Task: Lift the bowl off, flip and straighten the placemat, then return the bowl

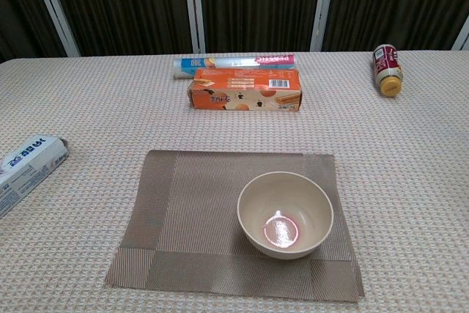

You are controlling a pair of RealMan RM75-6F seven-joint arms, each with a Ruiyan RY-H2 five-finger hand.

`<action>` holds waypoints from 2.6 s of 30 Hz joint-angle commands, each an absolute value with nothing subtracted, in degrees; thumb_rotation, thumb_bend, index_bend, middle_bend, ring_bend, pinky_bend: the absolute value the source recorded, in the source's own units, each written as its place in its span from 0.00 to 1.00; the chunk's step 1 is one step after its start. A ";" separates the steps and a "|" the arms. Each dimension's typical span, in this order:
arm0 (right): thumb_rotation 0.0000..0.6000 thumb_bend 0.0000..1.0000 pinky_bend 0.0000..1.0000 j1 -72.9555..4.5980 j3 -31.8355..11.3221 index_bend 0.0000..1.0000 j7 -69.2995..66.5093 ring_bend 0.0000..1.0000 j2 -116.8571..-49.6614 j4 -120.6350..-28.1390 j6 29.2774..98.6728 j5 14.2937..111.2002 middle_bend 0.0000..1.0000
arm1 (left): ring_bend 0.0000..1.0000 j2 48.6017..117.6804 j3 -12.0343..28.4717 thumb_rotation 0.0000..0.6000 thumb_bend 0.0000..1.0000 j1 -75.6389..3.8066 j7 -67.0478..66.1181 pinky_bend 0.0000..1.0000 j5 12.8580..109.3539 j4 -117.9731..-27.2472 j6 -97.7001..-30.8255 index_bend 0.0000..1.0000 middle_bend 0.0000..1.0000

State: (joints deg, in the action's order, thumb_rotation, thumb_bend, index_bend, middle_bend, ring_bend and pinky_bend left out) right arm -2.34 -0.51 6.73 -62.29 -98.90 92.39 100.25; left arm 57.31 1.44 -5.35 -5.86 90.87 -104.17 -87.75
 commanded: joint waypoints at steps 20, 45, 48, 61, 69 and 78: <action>1.00 0.00 0.00 -13.23 6.20 0.02 3.86 0.00 -63.86 -97.02 71.63 109.61 0.00 | 0.00 58.40 2.77 1.00 0.00 -6.43 -7.50 0.00 88.97 -104.74 -86.40 0.00 0.00; 1.00 0.10 0.00 -25.90 -1.35 0.14 25.61 0.00 -79.32 -97.84 51.61 105.36 0.00 | 0.00 60.47 4.24 1.00 0.00 -6.50 -11.23 0.00 86.58 -103.69 -87.28 0.00 0.00; 1.00 0.18 0.00 -26.52 -1.61 0.18 29.31 0.00 -81.02 -96.94 49.35 103.95 0.00 | 0.00 60.37 4.16 1.00 0.00 -6.53 -11.11 0.00 86.64 -103.70 -87.12 0.00 0.00; 1.00 0.44 0.00 -27.34 -1.55 0.58 32.66 0.00 -87.55 -92.32 49.42 100.23 0.00 | 0.00 59.92 4.61 1.00 0.00 -6.65 -8.41 0.00 86.99 -103.11 -87.54 0.00 0.00; 1.00 0.45 0.00 -28.01 -1.72 0.63 23.49 0.00 -89.12 -88.99 55.92 101.82 0.00 | 0.00 59.72 4.54 1.00 0.00 -6.69 -7.85 0.00 87.05 -102.88 -87.39 0.00 0.00; 1.00 0.47 0.00 -28.15 -8.07 0.63 14.78 0.00 -82.81 -86.65 62.39 96.38 0.00 | 0.00 59.38 4.61 1.00 0.00 -6.68 -7.49 0.00 86.32 -103.11 -87.03 0.00 0.00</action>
